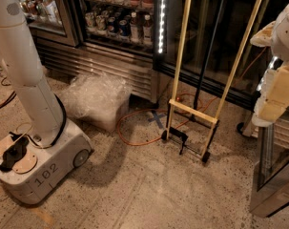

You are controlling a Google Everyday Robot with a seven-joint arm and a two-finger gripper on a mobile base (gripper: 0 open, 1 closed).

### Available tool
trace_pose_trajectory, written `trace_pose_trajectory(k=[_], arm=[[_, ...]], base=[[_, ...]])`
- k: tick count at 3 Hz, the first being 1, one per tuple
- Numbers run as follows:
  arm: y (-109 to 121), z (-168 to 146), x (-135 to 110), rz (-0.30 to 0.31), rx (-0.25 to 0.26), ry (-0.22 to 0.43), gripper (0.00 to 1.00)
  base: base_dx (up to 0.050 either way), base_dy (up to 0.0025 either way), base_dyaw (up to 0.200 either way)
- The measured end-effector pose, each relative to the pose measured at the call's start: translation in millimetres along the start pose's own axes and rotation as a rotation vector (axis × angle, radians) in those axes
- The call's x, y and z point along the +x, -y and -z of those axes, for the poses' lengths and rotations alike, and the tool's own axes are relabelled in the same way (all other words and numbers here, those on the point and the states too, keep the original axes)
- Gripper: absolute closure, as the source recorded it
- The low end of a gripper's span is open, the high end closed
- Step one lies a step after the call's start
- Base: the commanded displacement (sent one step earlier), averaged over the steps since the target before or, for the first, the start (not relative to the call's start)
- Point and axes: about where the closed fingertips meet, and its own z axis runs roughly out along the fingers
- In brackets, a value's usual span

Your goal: Close left fridge door

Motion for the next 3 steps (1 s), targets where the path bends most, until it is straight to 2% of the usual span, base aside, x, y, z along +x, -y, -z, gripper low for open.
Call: trace_pose_trajectory(k=[1, 2, 3], arm=[[21, -4, -2, -0.015, -0.036, -0.009, 0.0], [68, -20, -13, -0.048, -0.074, -0.03, 0.0], [127, -41, -33, -0.09, -0.062, -0.03, 0.0]], base=[[0.0, 0.0, 0.0], [0.0, 0.0, 0.0], [0.0, 0.0, 0.0]])
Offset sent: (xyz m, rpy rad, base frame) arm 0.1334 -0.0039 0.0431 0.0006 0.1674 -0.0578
